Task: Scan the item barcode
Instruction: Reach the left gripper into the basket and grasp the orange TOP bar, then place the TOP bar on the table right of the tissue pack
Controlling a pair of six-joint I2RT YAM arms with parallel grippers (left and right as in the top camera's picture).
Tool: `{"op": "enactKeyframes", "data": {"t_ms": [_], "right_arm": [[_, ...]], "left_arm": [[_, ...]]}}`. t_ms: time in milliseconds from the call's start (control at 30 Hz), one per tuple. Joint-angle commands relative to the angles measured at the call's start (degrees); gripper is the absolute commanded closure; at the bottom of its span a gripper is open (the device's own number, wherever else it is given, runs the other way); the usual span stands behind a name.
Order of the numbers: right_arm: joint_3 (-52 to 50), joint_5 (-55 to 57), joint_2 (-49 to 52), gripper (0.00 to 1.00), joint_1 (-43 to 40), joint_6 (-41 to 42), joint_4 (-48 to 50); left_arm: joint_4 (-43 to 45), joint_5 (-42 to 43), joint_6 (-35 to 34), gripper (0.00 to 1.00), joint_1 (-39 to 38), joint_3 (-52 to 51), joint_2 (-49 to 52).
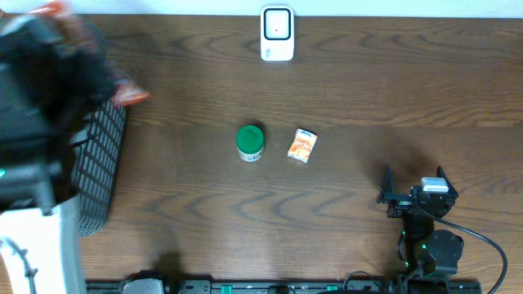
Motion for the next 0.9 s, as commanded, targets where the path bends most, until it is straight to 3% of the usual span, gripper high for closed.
{"op": "enactKeyframes", "data": {"t_ms": [0, 67, 267, 400, 500, 700, 800, 867], "right_arm": [[-0.07, -0.07, -0.09, 0.01, 0.48, -0.72, -0.22], [-0.07, -0.07, -0.09, 0.01, 0.48, -0.72, -0.22], [-0.07, -0.07, -0.09, 0.01, 0.48, -0.72, -0.22], [-0.07, -0.07, -0.09, 0.01, 0.48, -0.70, -0.22], [-0.07, -0.07, -0.09, 0.01, 0.48, -0.70, -0.22], [-0.07, -0.07, -0.09, 0.01, 0.48, -0.70, -0.22], [-0.07, -0.07, -0.09, 0.01, 0.48, -0.72, -0.22], [-0.07, -0.07, -0.09, 0.01, 0.48, -0.70, -0.22]], "left_arm": [[2.21, -1.60, 2.78, 0.92, -17.38, -1.33, 7.98], [4.59, -4.55, 2.78, 0.92, -24.04, -1.33, 13.05], [16.41, -2.54, 2.80, 0.92, -39.01, -1.31, 31.01], [21.46, -2.19, 2.69, 0.92, -42.75, -1.31, 39.28], [24.57, 5.14, 2.71, 0.92, -44.28, -1.31, 44.89], [24.44, 6.49, 2.54, 0.91, -45.51, -1.31, 51.60], [24.20, 6.49, 3.50, 0.41, -45.44, -0.79, 50.64], [23.89, 6.47, 6.08, 0.22, -45.38, -0.37, 48.41]]}}
